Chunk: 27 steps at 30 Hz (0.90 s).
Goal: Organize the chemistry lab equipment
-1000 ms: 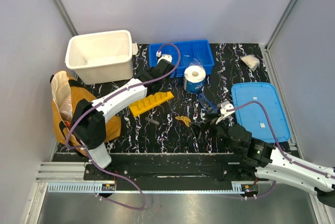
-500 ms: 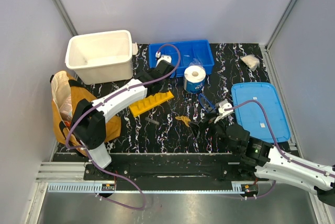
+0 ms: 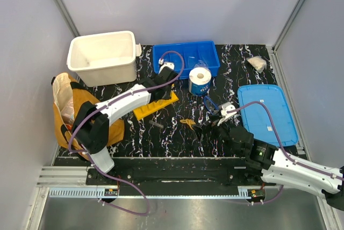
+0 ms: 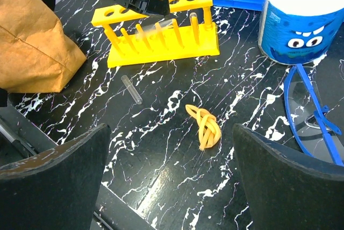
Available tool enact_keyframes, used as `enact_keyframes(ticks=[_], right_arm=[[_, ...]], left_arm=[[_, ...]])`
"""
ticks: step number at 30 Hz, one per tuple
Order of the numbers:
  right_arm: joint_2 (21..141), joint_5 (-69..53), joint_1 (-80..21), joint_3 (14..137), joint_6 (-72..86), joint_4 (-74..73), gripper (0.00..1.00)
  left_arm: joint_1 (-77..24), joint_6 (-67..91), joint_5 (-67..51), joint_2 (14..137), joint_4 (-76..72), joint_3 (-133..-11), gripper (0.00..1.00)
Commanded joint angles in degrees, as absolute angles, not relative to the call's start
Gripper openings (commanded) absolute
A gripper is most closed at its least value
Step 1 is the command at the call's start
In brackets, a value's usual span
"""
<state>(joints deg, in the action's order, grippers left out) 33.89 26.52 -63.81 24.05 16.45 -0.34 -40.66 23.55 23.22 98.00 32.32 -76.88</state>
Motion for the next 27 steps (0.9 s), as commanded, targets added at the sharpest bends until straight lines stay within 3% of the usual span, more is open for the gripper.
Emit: enact_keyframes(ticks=[1, 14, 21, 25, 27], right_arm=[[34.5, 28.6, -64.1, 27.0, 15.3, 3.1, 1.0], [39.5, 29.5, -64.1, 27.2, 15.0, 4.4, 1.0], [58.4, 33.6, -63.9, 38.2, 15.7, -3.2, 1.0], [68.7, 25.8, -59.8, 44.2, 13.9, -4.1, 0.99], [72.6, 17.9, -56.6, 46.5, 14.0, -4.2, 0.93]], left_arm=[[-39.8, 23.3, 22.5, 97.6, 27.8, -77.0, 0.29], [-38.8, 24.6, 18.4, 95.0, 28.0, -76.8, 0.34], [-33.9, 27.1, 7.6, 84.6, 32.6, -75.8, 0.43], [-29.1, 27.1, 2.2, 78.3, 35.2, -73.0, 0.46], [-26.0, 27.2, -1.7, 74.2, 35.5, -70.4, 0.47]])
